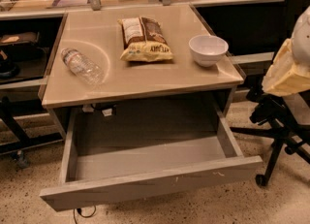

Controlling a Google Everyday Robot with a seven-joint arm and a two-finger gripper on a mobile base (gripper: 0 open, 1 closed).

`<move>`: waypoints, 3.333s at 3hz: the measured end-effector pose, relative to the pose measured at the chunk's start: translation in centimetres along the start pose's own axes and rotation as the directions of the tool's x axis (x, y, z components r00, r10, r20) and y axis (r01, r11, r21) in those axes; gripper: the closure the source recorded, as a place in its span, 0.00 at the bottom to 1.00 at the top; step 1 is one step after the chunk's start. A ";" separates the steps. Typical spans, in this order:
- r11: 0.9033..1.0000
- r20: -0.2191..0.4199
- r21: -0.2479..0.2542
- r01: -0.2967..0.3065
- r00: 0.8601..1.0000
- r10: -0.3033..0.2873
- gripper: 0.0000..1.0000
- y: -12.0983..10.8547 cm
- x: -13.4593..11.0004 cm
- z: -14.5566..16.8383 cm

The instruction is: Close top drawer

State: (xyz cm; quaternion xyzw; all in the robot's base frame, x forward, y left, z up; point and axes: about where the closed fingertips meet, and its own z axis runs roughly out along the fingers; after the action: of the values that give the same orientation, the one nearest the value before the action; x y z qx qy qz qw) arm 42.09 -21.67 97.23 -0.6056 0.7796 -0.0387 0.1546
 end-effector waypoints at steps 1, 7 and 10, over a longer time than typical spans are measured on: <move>0.998 -0.027 -0.046 -0.038 0.999 0.037 1.00 5.1 1.2 1.1; 0.931 -0.046 -0.330 -0.158 0.987 0.151 1.00 16.7 2.1 22.6; 0.926 -0.017 -0.322 -0.197 0.979 0.203 1.00 14.5 0.0 28.8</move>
Offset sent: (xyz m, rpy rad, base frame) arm -0.1475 0.0125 -0.1477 -0.0155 0.2949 -0.0697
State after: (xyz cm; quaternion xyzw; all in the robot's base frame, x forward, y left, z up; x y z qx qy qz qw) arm 36.87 -14.23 66.25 -0.5404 0.8318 0.1102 0.0634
